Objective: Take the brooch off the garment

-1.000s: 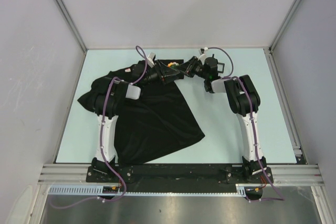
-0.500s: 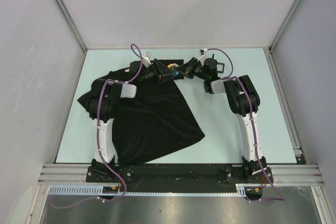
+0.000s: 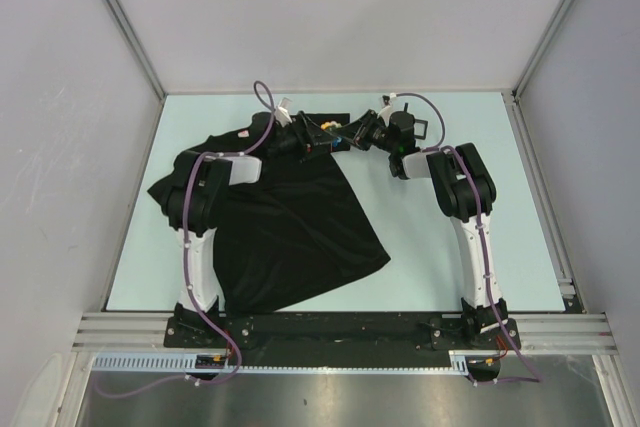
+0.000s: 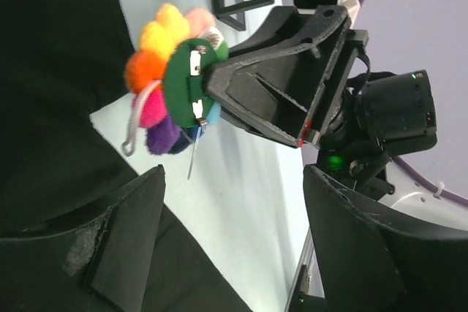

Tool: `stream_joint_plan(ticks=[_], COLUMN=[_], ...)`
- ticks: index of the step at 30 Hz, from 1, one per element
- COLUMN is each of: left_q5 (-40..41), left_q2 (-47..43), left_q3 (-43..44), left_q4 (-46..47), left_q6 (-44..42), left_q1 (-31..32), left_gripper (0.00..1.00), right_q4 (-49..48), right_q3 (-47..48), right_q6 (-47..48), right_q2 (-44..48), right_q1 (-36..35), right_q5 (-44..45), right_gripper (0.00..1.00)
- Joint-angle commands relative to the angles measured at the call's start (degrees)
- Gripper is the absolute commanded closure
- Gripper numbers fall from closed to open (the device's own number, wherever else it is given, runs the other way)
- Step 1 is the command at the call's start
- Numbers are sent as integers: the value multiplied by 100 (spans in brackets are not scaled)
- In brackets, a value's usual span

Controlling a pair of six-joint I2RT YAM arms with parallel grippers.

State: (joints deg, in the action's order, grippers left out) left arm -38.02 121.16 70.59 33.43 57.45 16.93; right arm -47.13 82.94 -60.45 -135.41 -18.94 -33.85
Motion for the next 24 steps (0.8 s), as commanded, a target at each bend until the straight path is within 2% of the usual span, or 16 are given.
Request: stream_joint_plan(ticks=[1,11,17,24], left_q5=[-293,-707,-900,-856], left_q2=[170,496,742,646], left_q3=[236,245,219,148], left_q4=[576,1560,2624,2713], left_q6=[221,995,1673,1664], left_q1=[74,100,100,56], left_gripper=[20,21,23,24], right_q4=[-296,-288,-235,-156], right_q3=[-6,3,30,38], right_q6=[-2,-2,15,85], right_q2=[358,332,305,305], right_q1=[4,-22,-31,-84], right_q5=[45,53,62,36], right_gripper=[100,100,100,100])
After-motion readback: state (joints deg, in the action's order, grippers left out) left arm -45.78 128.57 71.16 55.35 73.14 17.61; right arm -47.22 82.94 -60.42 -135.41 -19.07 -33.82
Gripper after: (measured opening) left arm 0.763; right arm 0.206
